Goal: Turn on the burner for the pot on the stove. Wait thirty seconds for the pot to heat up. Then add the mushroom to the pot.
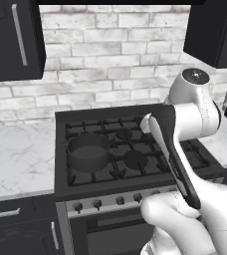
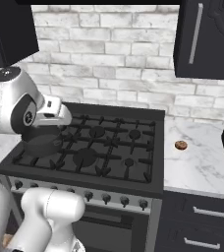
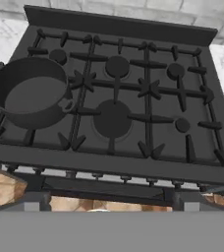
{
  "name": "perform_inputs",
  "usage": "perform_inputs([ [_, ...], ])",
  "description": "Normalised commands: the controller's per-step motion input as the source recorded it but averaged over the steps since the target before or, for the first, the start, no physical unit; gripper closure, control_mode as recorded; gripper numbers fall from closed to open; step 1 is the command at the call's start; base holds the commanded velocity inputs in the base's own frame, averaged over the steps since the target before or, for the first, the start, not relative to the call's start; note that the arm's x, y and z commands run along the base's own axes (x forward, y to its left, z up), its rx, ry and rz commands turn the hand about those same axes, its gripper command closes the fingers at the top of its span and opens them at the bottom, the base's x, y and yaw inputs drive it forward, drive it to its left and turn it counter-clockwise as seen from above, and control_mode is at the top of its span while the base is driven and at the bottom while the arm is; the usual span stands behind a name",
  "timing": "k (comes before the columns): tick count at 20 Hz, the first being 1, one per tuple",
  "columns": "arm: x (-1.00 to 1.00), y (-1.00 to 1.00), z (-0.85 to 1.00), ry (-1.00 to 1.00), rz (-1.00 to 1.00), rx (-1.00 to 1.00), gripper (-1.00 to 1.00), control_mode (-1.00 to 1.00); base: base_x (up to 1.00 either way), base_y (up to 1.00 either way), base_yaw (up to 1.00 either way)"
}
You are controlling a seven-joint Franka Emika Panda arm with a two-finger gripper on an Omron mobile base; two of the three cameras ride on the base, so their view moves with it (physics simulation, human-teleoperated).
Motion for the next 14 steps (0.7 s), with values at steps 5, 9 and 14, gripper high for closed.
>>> perform_inputs([
  [5,-0.65,0.47,-0.15,-0.05,0.09,0.05,-1.00,-1.00,0.00,0.00,0.00],
  [9,-0.40,0.61,-0.29,0.00,0.00,0.15,-1.00,-1.00,0.00,0.00,0.00],
  [14,-0.57,0.43,-0.24,0.00,0.00,0.08,-1.00,-1.00,0.00,0.00,0.00],
])
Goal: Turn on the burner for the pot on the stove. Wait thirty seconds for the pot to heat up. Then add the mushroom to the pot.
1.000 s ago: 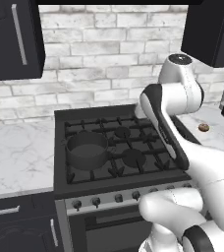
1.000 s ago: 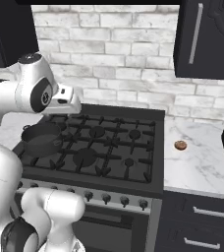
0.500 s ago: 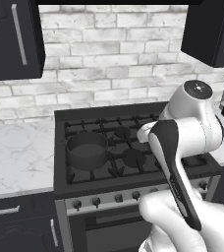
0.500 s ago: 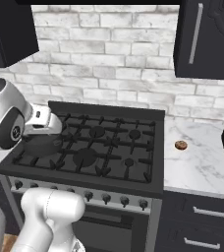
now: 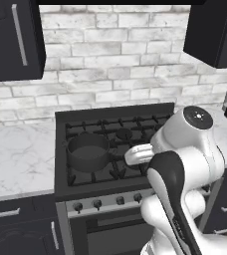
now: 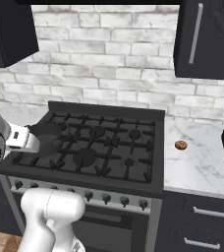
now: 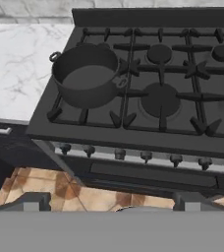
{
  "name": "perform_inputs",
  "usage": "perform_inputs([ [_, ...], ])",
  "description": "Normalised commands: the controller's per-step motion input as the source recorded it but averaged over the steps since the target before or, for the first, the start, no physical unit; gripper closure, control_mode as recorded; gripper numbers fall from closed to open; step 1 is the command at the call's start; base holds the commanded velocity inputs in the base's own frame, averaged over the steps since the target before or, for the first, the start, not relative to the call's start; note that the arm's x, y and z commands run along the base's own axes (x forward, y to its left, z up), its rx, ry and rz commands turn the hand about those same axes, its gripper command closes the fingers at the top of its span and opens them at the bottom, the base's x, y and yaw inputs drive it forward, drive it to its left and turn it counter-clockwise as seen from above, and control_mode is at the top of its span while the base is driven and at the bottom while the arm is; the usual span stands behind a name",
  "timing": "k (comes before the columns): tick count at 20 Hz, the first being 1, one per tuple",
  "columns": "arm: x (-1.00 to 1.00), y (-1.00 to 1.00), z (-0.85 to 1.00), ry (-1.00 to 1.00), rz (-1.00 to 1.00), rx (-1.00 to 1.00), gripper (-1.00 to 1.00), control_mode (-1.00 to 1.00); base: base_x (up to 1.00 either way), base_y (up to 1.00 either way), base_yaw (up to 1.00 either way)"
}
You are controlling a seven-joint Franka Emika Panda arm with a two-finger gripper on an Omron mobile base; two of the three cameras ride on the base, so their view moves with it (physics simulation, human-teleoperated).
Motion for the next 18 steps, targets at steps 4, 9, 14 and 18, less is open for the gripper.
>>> perform_inputs([
  [4,-0.68,0.35,-0.17,0.00,0.00,0.03,-1.00,-1.00,0.00,0.00,0.00],
  [9,-0.65,0.33,-0.21,0.00,0.01,0.00,-1.00,-1.00,0.00,0.00,0.00],
  [14,-0.50,0.39,-0.61,-0.03,0.03,0.00,-1.00,-1.00,0.00,0.00,0.00],
  [18,-0.58,0.30,-0.74,-0.16,0.06,0.00,-1.00,-1.00,0.00,0.00,0.00],
])
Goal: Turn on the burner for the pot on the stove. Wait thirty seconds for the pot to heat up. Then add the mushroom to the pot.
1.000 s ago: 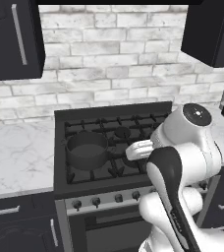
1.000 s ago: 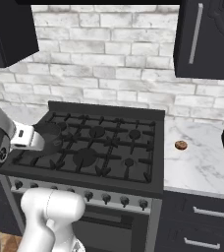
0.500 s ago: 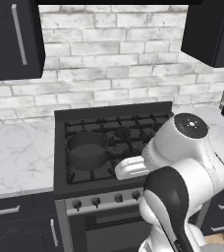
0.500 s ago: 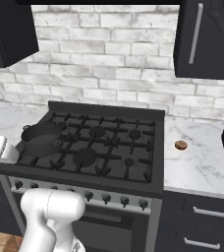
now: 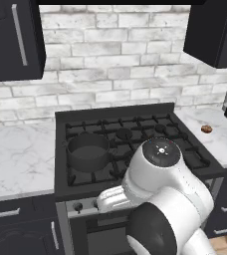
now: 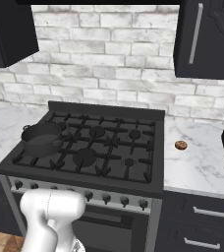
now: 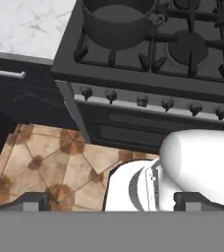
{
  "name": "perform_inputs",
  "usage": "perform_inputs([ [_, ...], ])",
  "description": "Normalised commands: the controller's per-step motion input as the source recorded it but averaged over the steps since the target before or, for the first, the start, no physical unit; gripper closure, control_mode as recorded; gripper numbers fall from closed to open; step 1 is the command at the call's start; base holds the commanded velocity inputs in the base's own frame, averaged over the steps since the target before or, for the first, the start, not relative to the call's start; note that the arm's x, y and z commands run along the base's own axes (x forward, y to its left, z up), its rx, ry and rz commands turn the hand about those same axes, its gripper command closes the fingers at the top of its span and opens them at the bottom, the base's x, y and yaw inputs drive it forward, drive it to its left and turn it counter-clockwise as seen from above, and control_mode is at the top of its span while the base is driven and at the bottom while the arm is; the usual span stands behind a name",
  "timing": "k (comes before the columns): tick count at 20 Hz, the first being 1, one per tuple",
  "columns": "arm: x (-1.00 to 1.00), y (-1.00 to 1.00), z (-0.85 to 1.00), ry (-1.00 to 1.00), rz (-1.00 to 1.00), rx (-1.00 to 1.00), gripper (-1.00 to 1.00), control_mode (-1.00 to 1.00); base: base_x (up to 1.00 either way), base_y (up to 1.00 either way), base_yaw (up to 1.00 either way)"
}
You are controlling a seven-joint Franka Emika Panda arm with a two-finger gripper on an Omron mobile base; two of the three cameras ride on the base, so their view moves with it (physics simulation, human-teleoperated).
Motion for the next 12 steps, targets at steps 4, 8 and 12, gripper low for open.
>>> perform_inputs([
  [4,-0.60,0.18,-0.91,-0.26,0.07,0.00,-1.00,-1.00,0.00,0.00,0.00],
  [8,-0.58,0.07,-1.00,-0.34,0.10,0.00,-1.00,-1.00,0.00,0.00,0.00],
  [12,-0.31,0.03,-1.00,-0.40,0.21,0.05,-1.00,-1.00,0.00,0.00,0.00],
])
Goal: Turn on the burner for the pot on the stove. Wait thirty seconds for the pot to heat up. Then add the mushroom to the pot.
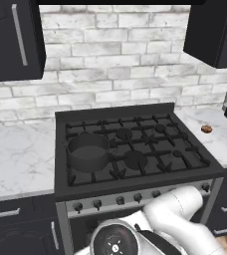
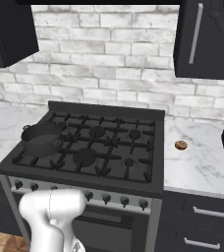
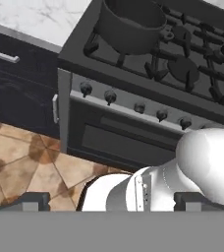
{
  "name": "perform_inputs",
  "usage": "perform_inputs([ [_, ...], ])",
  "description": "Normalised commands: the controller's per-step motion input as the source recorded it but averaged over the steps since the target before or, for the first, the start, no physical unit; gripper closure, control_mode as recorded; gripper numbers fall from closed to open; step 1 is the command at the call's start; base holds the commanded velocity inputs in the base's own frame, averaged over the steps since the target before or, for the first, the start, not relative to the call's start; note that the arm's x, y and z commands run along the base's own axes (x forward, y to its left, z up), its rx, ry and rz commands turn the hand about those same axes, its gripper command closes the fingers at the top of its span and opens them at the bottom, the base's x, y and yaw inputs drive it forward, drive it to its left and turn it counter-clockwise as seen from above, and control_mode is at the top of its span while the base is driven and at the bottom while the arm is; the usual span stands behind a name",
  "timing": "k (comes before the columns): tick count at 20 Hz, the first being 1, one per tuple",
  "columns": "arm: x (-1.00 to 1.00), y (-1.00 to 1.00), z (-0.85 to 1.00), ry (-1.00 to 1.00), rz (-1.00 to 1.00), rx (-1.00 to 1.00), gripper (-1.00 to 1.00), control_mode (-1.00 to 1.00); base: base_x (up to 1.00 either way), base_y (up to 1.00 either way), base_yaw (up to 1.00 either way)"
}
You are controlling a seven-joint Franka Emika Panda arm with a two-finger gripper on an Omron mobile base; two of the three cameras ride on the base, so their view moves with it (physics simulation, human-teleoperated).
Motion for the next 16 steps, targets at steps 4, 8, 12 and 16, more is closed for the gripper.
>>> perform_inputs([
  [4,-0.34,0.00,-0.71,-0.32,0.12,0.11,-1.00,-1.00,0.00,0.00,0.00],
  [8,-0.30,0.00,-0.44,-0.28,0.00,0.20,-1.00,-1.00,0.00,0.00,0.00],
  [12,-0.30,0.00,-0.55,-0.27,0.00,0.23,-1.00,-1.00,0.00,0.00,0.00],
  [16,-0.34,0.00,-0.36,-0.24,0.00,0.06,-1.00,-1.00,0.00,0.00,0.00],
])
